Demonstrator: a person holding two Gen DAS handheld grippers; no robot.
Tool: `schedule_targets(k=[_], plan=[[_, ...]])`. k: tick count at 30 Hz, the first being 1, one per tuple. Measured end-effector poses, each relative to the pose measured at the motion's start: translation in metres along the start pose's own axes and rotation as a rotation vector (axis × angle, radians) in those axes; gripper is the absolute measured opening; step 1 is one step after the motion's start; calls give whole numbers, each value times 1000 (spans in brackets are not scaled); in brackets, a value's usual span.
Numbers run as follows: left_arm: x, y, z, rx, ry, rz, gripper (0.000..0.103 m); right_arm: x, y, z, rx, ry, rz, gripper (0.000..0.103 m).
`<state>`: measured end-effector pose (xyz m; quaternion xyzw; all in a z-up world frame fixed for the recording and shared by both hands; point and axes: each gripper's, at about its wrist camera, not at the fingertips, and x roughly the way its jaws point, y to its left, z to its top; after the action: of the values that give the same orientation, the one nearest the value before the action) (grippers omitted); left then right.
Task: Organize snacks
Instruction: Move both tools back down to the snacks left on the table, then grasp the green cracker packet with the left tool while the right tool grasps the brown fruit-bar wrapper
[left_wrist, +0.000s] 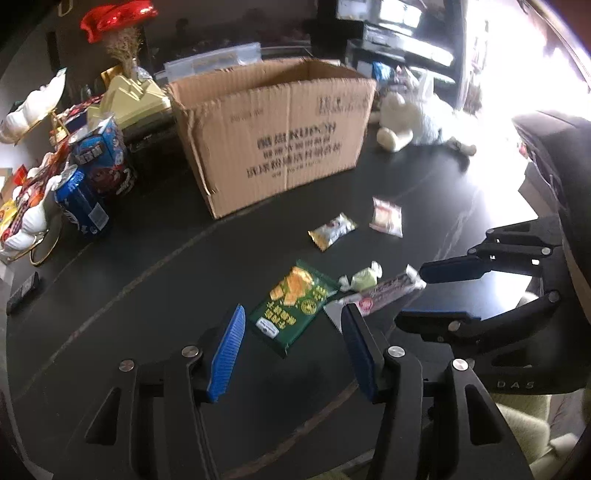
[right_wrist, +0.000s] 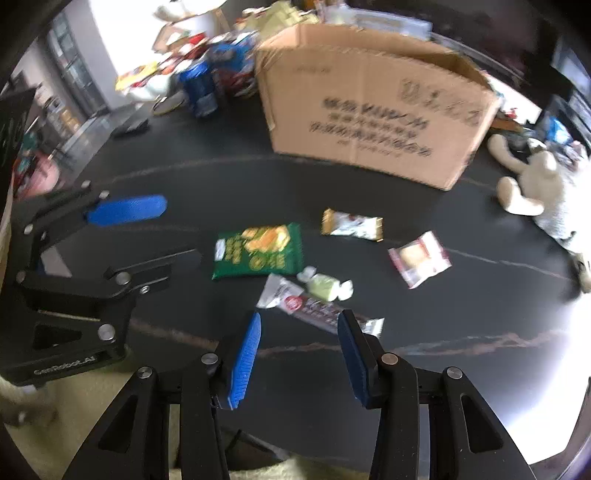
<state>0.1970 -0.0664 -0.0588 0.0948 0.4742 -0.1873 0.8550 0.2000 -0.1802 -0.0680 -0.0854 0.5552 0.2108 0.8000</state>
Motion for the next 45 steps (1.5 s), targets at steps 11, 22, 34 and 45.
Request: schedule_targets(k=[11,22,34,45], plan=[[30,-2,-11,53,92,-10,60,31,4,-4,-94,54,-35,55],[71,5,2,112,197,-50,60,55,-5,12,-143,130,-70,55],[90,6,12,120,207,-65,61,68,-10,14,-111,166,-25,54],[95,9,12,93,196,-68,46,59,-20,15,12,93,-6,24]])
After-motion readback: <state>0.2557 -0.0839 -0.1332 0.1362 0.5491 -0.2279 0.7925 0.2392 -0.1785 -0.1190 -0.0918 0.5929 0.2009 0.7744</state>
